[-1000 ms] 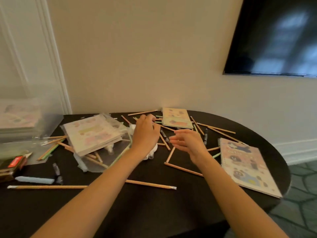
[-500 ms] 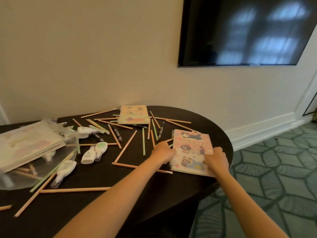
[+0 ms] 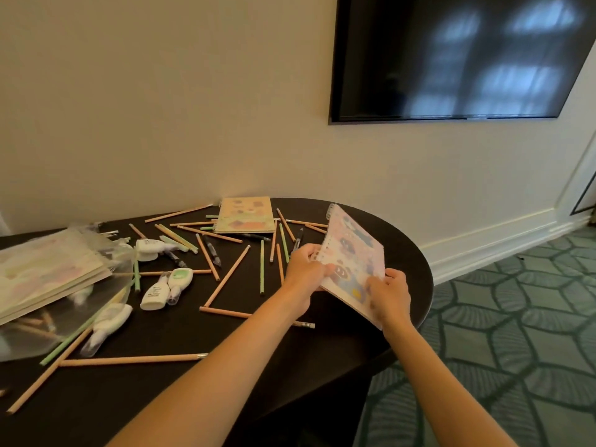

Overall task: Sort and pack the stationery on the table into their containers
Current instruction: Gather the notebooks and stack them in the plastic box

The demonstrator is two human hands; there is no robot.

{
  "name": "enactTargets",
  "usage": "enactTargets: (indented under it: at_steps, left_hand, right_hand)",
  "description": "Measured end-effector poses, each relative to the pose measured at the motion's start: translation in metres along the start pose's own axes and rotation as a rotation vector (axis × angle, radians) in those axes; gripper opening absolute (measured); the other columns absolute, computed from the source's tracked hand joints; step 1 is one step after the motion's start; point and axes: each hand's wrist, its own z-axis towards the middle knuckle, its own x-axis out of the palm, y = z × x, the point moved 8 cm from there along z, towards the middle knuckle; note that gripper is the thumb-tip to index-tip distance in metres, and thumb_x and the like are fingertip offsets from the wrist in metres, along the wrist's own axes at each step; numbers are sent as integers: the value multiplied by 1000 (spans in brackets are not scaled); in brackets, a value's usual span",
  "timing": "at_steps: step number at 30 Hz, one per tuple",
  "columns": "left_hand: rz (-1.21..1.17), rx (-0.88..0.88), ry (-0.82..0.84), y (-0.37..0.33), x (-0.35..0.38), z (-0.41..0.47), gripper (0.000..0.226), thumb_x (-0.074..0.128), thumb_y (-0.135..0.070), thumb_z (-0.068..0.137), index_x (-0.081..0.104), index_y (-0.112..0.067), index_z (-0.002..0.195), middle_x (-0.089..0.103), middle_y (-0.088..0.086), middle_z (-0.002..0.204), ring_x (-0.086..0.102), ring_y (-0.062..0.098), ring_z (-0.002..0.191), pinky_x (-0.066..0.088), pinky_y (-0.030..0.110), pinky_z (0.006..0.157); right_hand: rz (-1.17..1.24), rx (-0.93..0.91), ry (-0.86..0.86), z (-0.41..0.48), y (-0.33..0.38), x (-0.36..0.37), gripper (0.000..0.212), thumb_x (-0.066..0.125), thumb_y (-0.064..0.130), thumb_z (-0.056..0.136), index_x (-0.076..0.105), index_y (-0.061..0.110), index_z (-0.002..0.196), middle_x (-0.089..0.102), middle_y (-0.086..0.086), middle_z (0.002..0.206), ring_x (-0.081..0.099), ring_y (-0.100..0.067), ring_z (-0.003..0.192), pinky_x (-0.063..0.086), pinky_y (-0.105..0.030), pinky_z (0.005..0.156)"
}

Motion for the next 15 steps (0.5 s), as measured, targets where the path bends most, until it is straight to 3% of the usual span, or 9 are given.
enactTargets:
  at_steps: [2, 5, 7, 9, 12, 15]
  left_hand:
    - [-45, 38, -22, -10, -16, -2, 28, 54, 5, 87, 52, -20, 100, 61, 0, 100, 62, 21, 98, 53, 39, 86]
    - [-152, 59, -22, -26, -48, -9, 32, 54, 5, 88, 49, -20, 108, 61, 3, 102, 65, 19, 87, 55, 35, 75]
    - [-181, 81, -8, -36, -74, -15, 31, 54, 5, 87, 51, -18, 108, 62, 7, 107, 65, 19, 87, 56, 34, 72]
    - [-224, 120, -38, -45, -108, -21, 27, 55, 5, 86, 57, -15, 104, 65, 9, 106, 66, 21, 88, 56, 34, 72]
    - [-290, 166, -206, -53, -169, -32, 24, 60, 2, 84, 60, -7, 106, 68, 13, 100, 66, 24, 82, 54, 38, 75]
    - [-366, 183, -372, -56, -224, -45, 5, 65, -2, 82, 63, -6, 86, 71, 8, 80, 68, 21, 69, 57, 37, 68]
  right_hand:
    - [168, 8, 24, -5, 8, 5, 57, 56, 17, 90, 28, 18, 139, 53, 1, 113, 59, -17, 71, 52, -32, 64]
    - [435, 86, 94, -9, 20, 19, 77, 64, 18, 87, 15, 25, 146, 50, -7, 128, 62, -22, 95, 53, -42, 85]
    - [608, 137, 151, -11, 31, 32, 82, 65, 12, 85, 13, 24, 147, 52, -8, 123, 60, -23, 100, 50, -43, 91]
    - [747, 159, 202, -16, 44, 48, 73, 63, 4, 83, 24, 16, 145, 55, -9, 122, 61, -24, 101, 51, -42, 89]
    - [814, 151, 311, -28, 59, 78, 43, 59, 3, 85, 50, 6, 127, 61, -13, 115, 63, -28, 102, 51, -45, 91]
    - [709, 53, 544, -53, 78, 111, 29, 53, 10, 90, 57, 5, 118, 67, -10, 101, 68, -21, 86, 56, -34, 72]
